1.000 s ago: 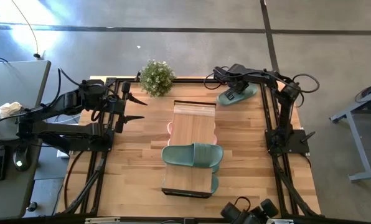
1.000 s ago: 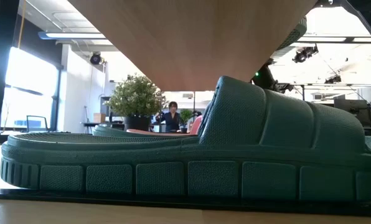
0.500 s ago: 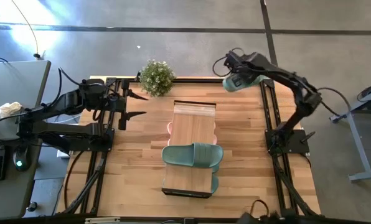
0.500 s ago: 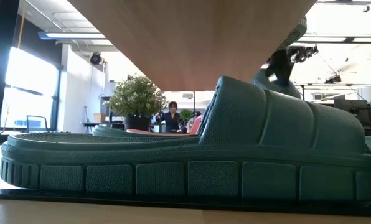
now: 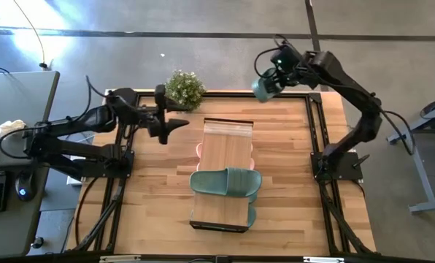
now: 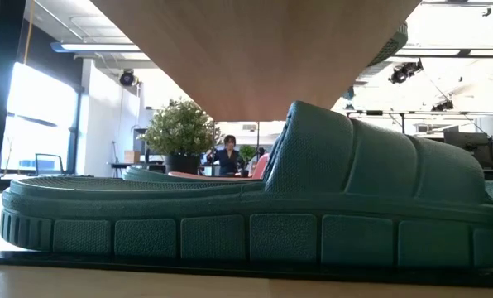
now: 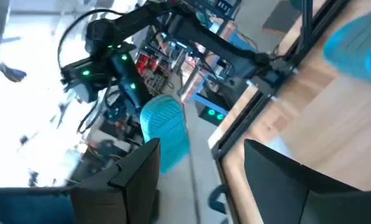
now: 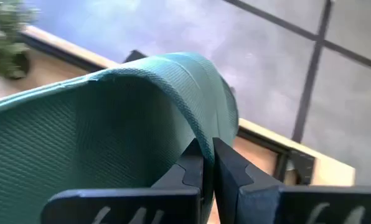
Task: Pick and place slides into the shelf
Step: Put the green slide on the shelf aligned with the other green slide
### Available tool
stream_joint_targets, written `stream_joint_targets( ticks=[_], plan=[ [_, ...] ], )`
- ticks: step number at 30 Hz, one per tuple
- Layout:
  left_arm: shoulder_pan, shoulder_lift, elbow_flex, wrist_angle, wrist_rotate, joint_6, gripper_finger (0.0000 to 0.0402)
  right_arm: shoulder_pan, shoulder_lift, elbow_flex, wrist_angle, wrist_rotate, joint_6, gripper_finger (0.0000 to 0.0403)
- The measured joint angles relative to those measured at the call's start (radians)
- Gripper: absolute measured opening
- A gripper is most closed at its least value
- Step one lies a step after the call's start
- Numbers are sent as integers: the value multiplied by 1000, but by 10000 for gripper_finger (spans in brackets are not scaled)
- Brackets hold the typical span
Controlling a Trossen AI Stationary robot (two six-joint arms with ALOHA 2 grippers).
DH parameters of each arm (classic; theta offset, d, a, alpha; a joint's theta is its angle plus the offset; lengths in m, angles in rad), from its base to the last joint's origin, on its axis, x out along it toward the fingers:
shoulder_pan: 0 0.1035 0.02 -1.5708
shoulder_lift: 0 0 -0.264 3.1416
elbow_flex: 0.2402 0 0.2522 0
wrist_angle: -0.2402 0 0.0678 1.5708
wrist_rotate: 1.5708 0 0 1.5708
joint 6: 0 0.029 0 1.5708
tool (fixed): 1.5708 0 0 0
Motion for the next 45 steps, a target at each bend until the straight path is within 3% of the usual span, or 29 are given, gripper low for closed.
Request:
stream_joint_targets(
  ticks=[7,15,23,28,37,45],
  plan=[
    [-12,156,120,-35,-43,124,214,94,181,244,-129,-37,-12,0],
    [-124,342,361,-251,-313,289,214,150,413,474,-168,-114,-93,0],
    [-179,452,463,-359,-497,322,214,183,432,417,-138,-125,-123,0],
    [-193,485,477,-387,-480,337,214,198,429,425,-118,-116,-123,0],
    [-206,540,479,-312,-572,311,214,216,429,425,-104,-115,-124,0],
    [-211,555,476,-318,-550,298,214,223,429,425,-97,-110,-124,0]
  ],
)
